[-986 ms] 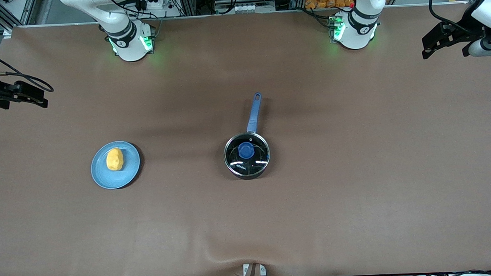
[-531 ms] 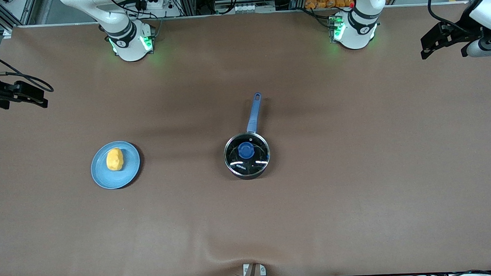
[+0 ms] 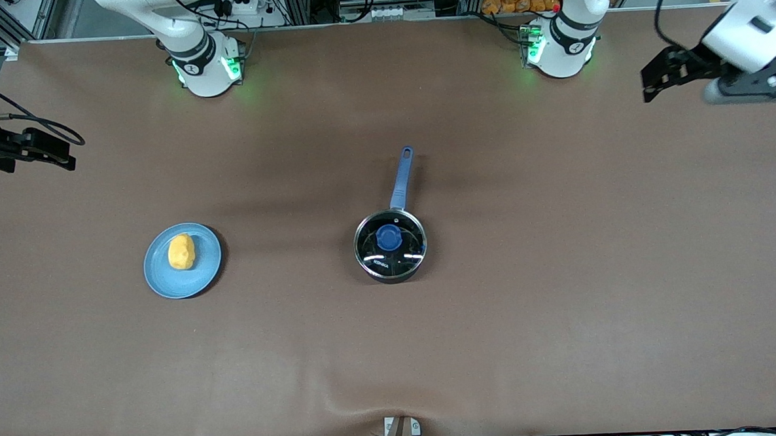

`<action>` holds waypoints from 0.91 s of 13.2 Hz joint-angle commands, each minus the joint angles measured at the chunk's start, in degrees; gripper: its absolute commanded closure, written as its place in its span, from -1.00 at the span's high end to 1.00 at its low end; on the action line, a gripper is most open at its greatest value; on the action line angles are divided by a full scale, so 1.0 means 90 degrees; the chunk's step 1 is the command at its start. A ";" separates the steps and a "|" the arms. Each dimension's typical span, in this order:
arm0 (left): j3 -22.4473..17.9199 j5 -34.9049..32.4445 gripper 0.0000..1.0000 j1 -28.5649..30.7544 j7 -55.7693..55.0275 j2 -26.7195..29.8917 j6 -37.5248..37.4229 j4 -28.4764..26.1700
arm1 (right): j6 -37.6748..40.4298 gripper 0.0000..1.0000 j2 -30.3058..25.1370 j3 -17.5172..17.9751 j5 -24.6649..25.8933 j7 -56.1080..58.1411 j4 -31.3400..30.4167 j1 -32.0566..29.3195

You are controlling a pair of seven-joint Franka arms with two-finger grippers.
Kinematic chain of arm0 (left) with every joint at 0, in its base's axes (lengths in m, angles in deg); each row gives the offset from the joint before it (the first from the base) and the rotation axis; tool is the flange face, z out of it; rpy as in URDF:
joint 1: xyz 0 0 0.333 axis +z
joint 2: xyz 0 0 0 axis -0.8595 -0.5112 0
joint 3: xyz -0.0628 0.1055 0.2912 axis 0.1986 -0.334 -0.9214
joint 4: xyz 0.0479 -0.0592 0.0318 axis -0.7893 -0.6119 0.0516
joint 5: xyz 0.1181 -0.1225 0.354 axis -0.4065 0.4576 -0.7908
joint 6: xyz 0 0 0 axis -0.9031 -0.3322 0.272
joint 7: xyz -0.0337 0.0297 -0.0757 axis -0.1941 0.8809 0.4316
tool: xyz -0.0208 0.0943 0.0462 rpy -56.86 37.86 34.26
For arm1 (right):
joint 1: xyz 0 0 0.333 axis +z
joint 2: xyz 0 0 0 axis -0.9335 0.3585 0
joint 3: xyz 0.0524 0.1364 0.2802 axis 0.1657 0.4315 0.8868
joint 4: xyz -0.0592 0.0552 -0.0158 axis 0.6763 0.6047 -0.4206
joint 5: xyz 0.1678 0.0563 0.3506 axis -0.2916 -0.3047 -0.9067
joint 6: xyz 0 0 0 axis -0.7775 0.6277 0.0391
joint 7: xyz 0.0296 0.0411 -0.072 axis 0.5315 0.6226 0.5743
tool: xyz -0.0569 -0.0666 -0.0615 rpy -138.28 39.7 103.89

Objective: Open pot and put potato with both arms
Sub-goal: 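Reach the left gripper to the lid knob while the right gripper reaches the potato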

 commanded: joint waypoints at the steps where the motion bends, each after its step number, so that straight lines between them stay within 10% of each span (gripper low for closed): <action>1: 0.0344 0.0031 1.00 -0.0011 -0.0131 -0.0751 0.0017 0.0737 | -0.0062 1.00 -0.0177 0.0079 -0.0099 0.0018 -0.0182 -0.0111; 7: 0.1242 0.0031 1.00 -0.0146 -0.1896 -0.1992 0.1011 0.1354 | -0.0461 1.00 -0.0265 0.0070 -0.0109 0.0057 -0.0914 -0.0277; 12: 0.1010 -0.0057 1.00 -0.1327 -0.3391 -0.3407 0.1568 0.2281 | -0.1457 1.00 -0.0392 0.0079 -0.0284 0.0067 -0.2153 -0.0306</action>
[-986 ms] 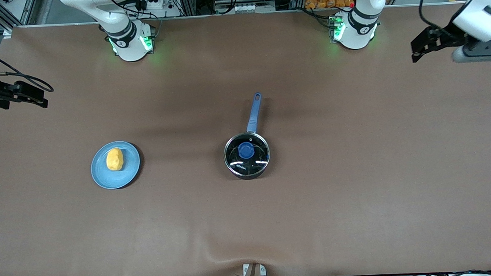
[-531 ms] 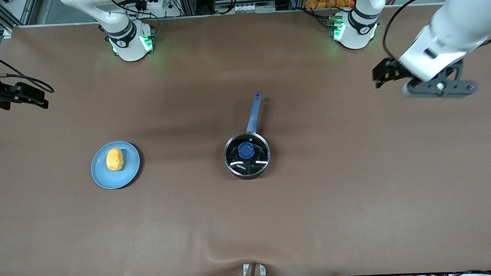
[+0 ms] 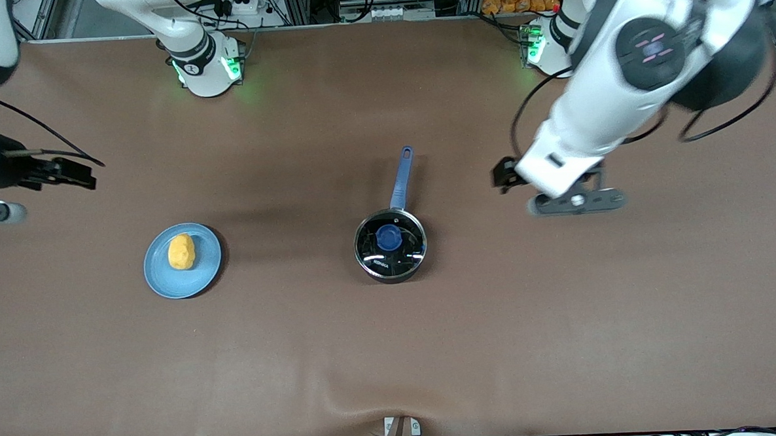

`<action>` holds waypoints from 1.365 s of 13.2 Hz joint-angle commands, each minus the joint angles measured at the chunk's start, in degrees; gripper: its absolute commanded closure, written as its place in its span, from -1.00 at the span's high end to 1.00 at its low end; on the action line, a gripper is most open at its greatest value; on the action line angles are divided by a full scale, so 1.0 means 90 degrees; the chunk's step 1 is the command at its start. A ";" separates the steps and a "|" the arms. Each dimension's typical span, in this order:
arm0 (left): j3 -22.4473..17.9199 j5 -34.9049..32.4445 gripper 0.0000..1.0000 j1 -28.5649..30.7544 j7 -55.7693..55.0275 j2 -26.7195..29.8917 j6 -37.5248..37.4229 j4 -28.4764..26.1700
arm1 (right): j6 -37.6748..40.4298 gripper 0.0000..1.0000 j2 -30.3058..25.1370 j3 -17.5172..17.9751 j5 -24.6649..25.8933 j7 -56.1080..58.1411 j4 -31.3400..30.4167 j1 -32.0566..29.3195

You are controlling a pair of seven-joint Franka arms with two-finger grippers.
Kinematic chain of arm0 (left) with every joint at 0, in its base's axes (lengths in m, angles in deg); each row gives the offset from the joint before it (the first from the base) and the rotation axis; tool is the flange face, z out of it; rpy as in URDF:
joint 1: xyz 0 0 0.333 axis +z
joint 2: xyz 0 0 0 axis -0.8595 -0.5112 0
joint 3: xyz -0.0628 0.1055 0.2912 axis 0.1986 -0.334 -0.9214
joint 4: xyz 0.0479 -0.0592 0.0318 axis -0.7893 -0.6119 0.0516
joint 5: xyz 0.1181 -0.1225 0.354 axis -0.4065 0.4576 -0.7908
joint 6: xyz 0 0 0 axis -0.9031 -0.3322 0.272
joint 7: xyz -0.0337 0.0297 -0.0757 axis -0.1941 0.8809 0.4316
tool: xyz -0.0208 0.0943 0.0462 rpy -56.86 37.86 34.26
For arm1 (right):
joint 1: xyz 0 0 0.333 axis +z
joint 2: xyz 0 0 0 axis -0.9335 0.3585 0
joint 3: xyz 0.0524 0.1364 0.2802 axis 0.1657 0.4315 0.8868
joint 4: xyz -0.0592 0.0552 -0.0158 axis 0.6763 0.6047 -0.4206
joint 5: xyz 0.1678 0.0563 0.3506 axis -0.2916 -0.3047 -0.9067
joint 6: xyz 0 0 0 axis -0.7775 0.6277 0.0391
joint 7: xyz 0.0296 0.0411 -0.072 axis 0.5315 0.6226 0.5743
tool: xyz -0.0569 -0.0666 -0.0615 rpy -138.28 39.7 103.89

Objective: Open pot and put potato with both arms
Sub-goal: 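Reach the left gripper to the lid knob while the right gripper reaches the potato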

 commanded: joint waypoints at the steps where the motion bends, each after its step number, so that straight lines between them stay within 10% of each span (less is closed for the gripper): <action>1: -0.0294 -0.0068 1.00 -0.0572 -0.0550 -0.0700 0.0339 0.0732 | -0.0603 1.00 -0.0370 0.0081 -0.0227 0.0056 -0.1014 -0.0117; 8: -0.1740 -0.0020 1.00 -0.2409 -0.1117 -0.1978 0.2030 0.0800 | -0.2897 1.00 -0.0399 0.0081 -0.0247 0.0076 -0.2880 -0.0107; 18: -0.1438 -0.0010 1.00 -0.2634 -0.1107 -0.2536 0.2872 0.0800 | -0.5506 1.00 0.0889 0.0101 -0.0237 0.0661 -0.3839 -0.0273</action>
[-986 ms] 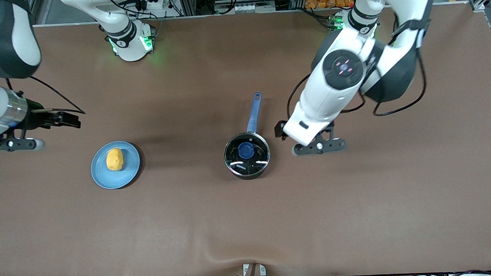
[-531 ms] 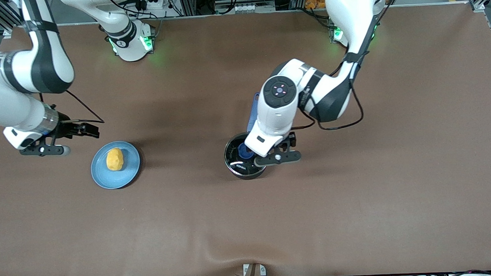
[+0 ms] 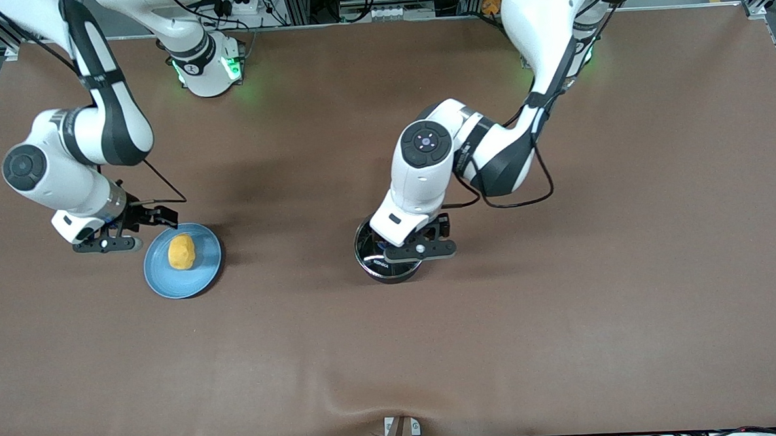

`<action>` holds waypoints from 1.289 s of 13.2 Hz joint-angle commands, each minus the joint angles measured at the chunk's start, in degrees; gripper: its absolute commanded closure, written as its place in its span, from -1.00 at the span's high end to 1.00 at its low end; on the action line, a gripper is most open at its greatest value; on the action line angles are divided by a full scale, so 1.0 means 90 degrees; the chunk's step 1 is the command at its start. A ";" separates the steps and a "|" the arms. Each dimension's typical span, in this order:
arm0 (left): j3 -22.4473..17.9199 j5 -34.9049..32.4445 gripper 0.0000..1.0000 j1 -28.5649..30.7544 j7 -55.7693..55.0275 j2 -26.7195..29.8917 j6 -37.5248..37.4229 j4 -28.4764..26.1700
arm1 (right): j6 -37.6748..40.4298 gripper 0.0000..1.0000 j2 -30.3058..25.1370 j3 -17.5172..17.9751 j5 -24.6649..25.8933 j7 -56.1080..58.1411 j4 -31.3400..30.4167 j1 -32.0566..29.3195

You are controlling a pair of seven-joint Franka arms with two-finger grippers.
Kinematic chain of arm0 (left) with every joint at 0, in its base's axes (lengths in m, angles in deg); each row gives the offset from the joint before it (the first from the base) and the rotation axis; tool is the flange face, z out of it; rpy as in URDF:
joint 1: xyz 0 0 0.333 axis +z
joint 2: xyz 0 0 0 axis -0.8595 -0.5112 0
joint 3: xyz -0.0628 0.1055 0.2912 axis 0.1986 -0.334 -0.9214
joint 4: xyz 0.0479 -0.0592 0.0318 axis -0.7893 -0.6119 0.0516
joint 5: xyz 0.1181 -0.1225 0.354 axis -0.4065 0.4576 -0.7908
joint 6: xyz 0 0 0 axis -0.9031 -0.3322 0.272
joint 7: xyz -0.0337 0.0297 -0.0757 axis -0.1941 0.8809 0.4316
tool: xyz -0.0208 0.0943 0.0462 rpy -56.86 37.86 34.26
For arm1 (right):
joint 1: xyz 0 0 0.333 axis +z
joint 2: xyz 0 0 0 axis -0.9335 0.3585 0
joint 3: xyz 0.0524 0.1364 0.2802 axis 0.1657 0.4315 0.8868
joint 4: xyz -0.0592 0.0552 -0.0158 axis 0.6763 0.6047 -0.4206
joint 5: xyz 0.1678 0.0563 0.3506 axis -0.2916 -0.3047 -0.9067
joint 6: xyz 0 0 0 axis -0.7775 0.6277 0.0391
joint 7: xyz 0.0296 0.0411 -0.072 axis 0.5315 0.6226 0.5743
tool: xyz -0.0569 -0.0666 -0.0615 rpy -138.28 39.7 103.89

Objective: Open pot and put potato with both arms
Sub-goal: 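Reach the left gripper to the lid knob while the right gripper reaches the potato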

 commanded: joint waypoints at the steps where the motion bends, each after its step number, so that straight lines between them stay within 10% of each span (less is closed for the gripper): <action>1: 0.0004 -0.0018 1.00 -0.0171 0.0054 -0.0276 0.0059 0.0191 | -0.0414 1.00 0.0389 0.0123 -0.0084 0.0177 0.0008 -0.0177; 17: 0.0023 0.0001 1.00 -0.0347 -0.1020 -0.0589 0.0361 0.0200 | -0.1469 1.00 0.1376 0.0358 -0.0182 0.0187 0.0096 -0.0070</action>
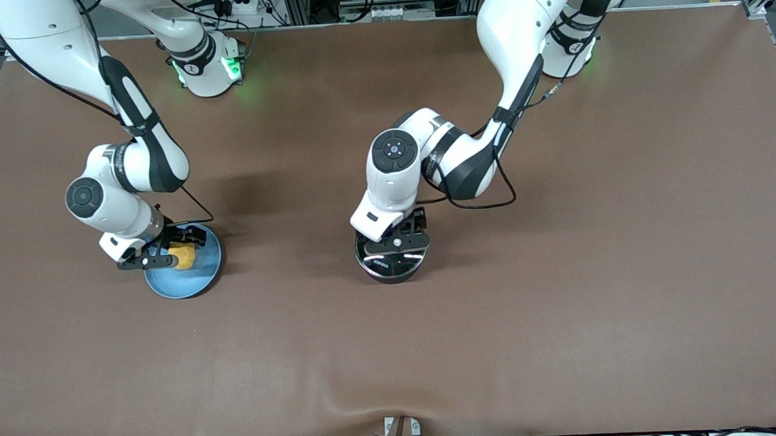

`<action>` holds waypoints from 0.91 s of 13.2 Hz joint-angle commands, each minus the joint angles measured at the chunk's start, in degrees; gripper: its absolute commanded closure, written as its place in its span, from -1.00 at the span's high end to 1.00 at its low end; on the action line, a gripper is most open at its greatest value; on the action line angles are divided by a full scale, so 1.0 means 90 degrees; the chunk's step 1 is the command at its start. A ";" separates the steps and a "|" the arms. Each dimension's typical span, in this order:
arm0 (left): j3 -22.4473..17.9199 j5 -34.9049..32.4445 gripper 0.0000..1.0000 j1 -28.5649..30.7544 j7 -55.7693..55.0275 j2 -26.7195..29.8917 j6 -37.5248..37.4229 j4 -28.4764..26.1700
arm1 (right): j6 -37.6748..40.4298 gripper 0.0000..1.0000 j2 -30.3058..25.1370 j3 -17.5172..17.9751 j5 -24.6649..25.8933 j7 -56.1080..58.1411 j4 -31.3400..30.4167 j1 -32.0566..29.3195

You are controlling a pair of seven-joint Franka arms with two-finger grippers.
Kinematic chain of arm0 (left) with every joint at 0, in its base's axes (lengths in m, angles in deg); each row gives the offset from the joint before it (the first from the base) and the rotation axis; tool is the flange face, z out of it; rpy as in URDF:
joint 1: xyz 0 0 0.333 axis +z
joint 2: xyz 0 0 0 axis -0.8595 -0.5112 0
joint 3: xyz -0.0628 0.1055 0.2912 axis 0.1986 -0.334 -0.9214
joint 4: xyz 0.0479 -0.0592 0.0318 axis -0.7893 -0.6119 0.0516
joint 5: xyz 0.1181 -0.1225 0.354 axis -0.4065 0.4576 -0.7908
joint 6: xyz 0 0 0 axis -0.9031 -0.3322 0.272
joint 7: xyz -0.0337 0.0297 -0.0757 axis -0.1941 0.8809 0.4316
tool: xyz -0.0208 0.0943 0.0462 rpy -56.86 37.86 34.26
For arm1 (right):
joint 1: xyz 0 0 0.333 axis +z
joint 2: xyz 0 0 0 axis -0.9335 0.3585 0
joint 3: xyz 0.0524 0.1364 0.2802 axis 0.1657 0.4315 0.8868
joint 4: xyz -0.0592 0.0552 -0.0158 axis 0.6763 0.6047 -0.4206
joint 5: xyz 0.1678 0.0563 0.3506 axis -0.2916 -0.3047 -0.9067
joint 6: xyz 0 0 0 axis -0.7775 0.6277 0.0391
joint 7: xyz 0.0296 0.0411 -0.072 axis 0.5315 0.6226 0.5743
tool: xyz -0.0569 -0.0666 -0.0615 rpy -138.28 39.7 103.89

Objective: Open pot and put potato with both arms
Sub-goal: 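Reach the left gripper to the lid knob while the right gripper reaches the potato, then grasp the lid knob with the left gripper while the right gripper grasps the potato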

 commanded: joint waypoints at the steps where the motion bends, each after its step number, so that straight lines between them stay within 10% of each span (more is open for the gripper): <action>1: -0.0020 0.0001 1.00 -0.0021 -0.0327 -0.0176 0.0217 0.0194 | -0.0238 1.00 0.0120 0.0032 -0.0056 0.0160 0.0064 -0.0037; 8: -0.0030 0.0001 0.52 -0.0021 -0.0347 -0.0215 0.0218 0.0175 | -0.0366 0.96 0.0120 0.0023 -0.0017 0.0150 0.0093 -0.0105; 12: -0.0030 0.0157 -1.00 -0.0002 -0.0347 -0.0205 0.0218 0.0145 | -0.0366 0.88 0.0169 0.0013 -0.0007 0.0160 0.0123 -0.0173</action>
